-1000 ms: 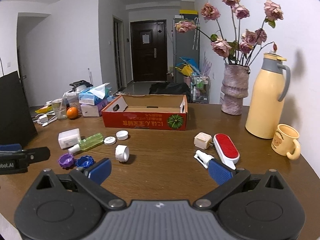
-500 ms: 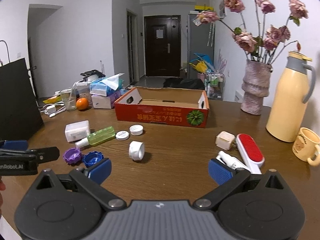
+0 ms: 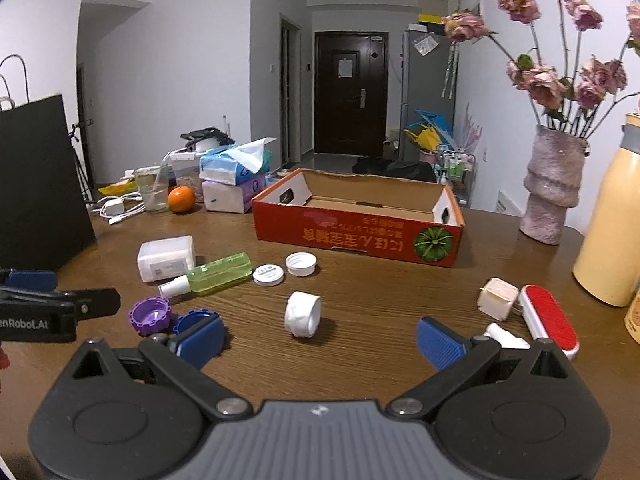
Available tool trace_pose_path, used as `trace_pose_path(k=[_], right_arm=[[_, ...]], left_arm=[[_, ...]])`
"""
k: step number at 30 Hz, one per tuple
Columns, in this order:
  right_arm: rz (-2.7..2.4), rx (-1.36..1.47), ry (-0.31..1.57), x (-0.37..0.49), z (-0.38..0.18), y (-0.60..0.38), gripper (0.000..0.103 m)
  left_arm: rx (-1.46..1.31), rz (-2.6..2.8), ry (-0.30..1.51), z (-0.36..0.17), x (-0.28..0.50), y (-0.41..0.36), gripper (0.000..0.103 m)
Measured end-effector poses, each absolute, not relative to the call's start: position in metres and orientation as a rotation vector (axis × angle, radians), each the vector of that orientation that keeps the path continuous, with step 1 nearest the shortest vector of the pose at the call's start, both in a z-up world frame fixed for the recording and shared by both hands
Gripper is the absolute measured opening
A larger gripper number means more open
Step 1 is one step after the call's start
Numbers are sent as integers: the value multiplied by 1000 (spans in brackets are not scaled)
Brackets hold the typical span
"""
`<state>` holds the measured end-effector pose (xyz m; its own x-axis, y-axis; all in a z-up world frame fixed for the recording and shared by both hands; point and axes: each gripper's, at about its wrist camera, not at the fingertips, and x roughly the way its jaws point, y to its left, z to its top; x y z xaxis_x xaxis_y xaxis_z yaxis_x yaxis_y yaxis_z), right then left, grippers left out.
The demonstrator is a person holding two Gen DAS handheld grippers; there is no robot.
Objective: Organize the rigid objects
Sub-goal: 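Move the left tool to the purple cap while the right tool approaches the blue cap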
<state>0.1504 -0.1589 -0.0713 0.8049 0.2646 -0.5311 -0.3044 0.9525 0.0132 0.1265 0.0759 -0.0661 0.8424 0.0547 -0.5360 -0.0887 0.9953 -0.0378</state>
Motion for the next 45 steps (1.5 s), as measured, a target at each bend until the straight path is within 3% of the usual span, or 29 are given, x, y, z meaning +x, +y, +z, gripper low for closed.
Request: trace_pose_path(k=[22,29,37,39,45], right_arm=[[459,-160,565,191,-121,-89,101],[521,-174,607,201,-138,-74,88],[587,-204,615,210,-151,-56,82],[598,-212,620,213,-154,-52,73],[611,-216,630,222,-160,-45,64]], left_arm=[[-61,116,626,-107,160,122,103],[-100,92,608,-121,167,137,103],[-184,101,627,-126,174,153,103],[-177,98,629,-127,174,152,103],[-155,91,632,-128,175,148,103]])
